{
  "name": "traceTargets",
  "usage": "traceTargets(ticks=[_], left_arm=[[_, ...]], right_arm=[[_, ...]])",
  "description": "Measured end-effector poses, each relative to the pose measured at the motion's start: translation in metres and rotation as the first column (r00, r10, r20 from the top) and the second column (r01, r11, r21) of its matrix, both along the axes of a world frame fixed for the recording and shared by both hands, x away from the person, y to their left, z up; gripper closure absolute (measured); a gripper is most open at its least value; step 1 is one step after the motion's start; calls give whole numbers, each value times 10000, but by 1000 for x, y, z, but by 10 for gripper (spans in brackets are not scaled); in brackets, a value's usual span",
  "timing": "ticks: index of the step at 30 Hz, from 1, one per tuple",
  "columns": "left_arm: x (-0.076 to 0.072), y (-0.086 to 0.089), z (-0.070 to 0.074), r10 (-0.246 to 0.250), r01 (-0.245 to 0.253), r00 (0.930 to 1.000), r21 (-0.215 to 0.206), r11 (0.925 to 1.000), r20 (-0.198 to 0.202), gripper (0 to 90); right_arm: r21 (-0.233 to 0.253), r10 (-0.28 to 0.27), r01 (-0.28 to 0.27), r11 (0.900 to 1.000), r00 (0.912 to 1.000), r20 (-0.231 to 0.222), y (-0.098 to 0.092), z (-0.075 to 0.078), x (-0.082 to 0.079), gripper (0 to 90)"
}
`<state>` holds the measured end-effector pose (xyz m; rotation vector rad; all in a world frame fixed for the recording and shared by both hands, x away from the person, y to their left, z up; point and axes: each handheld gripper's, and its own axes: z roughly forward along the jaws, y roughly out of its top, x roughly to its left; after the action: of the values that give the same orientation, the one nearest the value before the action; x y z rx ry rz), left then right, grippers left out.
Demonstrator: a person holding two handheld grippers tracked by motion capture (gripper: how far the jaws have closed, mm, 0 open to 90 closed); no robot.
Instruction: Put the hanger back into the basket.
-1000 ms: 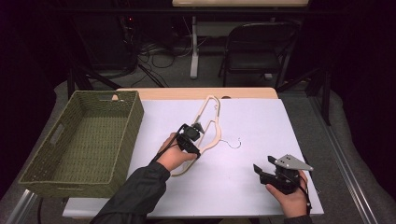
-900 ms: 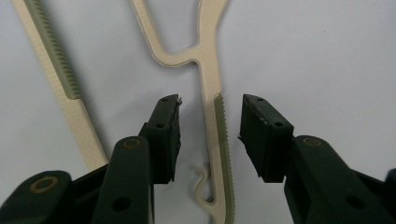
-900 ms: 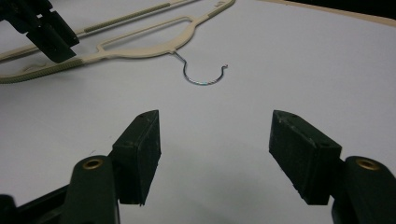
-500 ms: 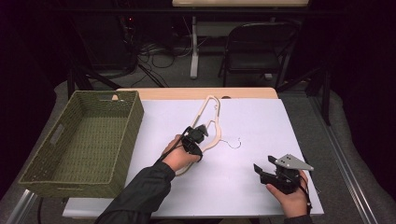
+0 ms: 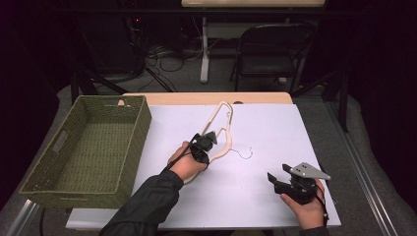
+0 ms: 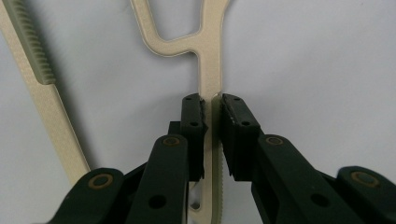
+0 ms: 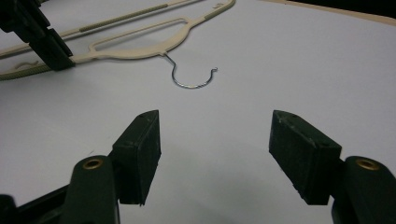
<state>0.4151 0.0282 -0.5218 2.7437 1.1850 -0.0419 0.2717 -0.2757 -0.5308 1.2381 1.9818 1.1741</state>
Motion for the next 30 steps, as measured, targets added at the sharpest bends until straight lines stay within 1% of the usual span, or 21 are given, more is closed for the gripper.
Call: traceTargets(ticks=[1, 2, 7, 9, 11, 12, 19, 20, 22, 24, 26, 29, 30], left_arm=[[-1, 0, 0, -12, 12, 10000, 34, 10000, -4, 800], [-2, 1, 0, -67, 68, 10000, 158, 9999, -23, 801], [-4, 3, 0, -147, 148, 9999, 249, 9996, -36, 803], [-5, 5, 1, -199, 200, 9998, 329, 9993, -47, 804], [-5, 7, 1, -220, 221, 9997, 299, 9993, -42, 804], [-6, 7, 1, -239, 240, 9997, 373, 9990, -38, 805], [-8, 10, 3, -344, 342, 9994, 435, 9985, 34, 805], [-8, 10, 3, -343, 344, 9994, 427, 9985, -25, 805], [-9, 11, 4, -393, 391, 9992, 476, 9981, 41, 805], [-10, 13, 5, -378, 375, 9992, 375, 9986, 84, 806], [-10, 13, 6, -424, 418, 9990, 397, 9983, 149, 806], [-12, 15, 11, -420, 416, 9988, 176, 9990, 246, 806], [-12, 16, 12, -430, 427, 9985, 122, 9990, 327, 806]], right_arm=[[-4, 1, -1, 10000, 10000, 9, 0, 0, 0, 339], [-15, 17, -17, 10000, 10000, 21, 0, 0, 0, 339], [-17, 21, -21, 10000, 10000, 43, 0, 0, 0, 339], [-26, 19, -19, 10000, 10000, -21, 0, 0, -1, 339], [5, -11, 11, 10000, 10000, 12, 0, 0, -1, 339], [36, -31, 31, 10000, 10000, 27, 0, -1, -1, 339], [15, -10, 10, 10000, 10000, 70, 1, -1, 0, 339], [15, -10, 10, 10000, 10000, 70, 1, -1, 0, 339], [16, -32, 32, 10000, 10000, 35, 1, -1, 0, 339], [19, -25, 25, 10000, 10000, 36, 1, -1, 0, 339], [13, -28, 28, 10000, 10000, 37, 1, -1, 0, 340], [-19, -25, 25, 10000, 10000, -76, 0, -1, -1, 340], [8, -45, 45, 10000, 10000, -25, 0, -1, -1, 339]])
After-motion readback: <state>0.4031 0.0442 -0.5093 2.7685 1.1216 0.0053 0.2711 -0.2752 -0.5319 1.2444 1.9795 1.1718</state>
